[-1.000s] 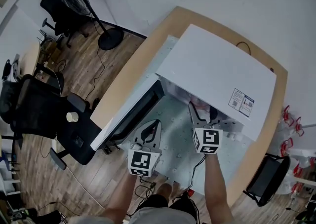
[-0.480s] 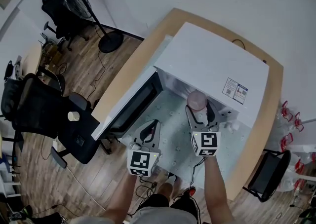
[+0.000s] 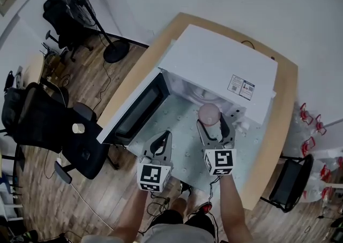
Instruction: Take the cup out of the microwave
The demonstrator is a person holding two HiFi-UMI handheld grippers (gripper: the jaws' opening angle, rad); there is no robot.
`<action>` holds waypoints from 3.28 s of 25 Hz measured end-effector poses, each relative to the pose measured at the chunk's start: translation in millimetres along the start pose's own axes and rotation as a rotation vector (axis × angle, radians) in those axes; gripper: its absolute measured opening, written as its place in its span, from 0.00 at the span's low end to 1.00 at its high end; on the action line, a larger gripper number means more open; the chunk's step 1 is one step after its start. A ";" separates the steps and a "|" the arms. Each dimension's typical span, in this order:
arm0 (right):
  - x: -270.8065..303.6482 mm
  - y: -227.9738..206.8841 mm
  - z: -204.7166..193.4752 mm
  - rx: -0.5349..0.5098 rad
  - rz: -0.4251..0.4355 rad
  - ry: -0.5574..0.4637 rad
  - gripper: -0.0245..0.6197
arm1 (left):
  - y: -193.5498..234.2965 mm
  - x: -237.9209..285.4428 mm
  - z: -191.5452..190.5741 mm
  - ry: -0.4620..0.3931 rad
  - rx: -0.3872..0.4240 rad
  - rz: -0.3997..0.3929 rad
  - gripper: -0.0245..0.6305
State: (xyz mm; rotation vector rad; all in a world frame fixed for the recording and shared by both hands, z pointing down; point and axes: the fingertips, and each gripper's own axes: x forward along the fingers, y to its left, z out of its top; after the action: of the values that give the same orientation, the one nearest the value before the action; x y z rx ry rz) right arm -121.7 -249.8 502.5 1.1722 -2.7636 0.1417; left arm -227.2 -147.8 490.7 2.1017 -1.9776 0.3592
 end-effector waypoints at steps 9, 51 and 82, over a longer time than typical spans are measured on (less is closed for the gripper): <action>-61.3 -11.2 9.4 -0.004 -0.033 -0.034 0.56 | -44.8 -17.8 4.4 -0.019 0.020 -0.044 0.07; -260.3 -41.5 -114.1 0.031 -0.191 0.060 0.56 | -197.0 -84.9 -92.8 0.063 0.046 -0.190 0.07; -279.4 -62.2 -176.8 0.032 -0.257 0.107 0.56 | -216.6 -79.7 -149.2 0.136 0.050 -0.205 0.07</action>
State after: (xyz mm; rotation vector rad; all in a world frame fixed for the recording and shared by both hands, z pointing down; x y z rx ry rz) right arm 130.9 -70.5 633.8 1.4684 -2.5019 0.2149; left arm -18.4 -10.0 604.5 2.2209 -1.6770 0.5020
